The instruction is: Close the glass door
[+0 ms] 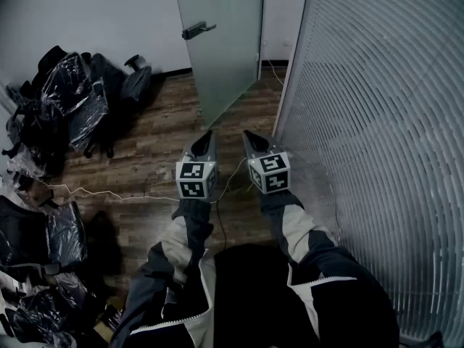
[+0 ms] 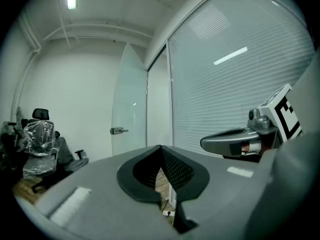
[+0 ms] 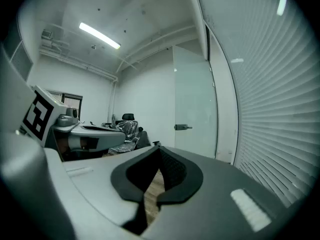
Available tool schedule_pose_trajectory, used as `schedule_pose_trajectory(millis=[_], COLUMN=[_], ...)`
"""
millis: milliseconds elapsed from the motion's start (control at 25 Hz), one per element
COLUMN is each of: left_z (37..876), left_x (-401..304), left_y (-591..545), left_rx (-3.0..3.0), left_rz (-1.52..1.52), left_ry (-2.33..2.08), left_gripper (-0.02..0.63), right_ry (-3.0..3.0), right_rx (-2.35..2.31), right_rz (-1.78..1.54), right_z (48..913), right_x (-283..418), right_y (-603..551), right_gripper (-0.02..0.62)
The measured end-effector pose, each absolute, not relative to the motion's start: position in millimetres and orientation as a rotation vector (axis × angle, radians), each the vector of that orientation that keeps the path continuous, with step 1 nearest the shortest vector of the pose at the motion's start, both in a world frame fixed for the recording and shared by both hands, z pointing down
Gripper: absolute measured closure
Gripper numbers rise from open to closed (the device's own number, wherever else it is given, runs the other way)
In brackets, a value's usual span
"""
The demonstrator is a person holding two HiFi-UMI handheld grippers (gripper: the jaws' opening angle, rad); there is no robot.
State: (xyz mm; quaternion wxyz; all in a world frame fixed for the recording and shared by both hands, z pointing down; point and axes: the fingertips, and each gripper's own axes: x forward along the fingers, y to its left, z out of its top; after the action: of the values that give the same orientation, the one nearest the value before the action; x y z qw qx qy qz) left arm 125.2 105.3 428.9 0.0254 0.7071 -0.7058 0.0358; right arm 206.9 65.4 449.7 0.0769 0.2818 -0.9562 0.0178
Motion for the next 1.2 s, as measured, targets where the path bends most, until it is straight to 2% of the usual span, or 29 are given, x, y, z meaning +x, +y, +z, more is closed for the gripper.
schedule_pose_trajectory(millis=[840, 1200], left_z=[445.9, 431.0], left_x=[104.3, 42.4], left_y=[116.3, 124.0], left_rx=[2.184, 2.237], left_rz=[0.099, 0.067], left_ry=[-2.178, -2.116], left_gripper=[0.606, 0.606], right_ry=[-2.875, -2.849], right_rx=[0.845, 0.932], right_rz=[0.091, 0.054], right_z=[459.7, 438.7], right_x=[191.9, 143.7], right_y=[78.0, 89.3], right_gripper=[0.591, 0.591])
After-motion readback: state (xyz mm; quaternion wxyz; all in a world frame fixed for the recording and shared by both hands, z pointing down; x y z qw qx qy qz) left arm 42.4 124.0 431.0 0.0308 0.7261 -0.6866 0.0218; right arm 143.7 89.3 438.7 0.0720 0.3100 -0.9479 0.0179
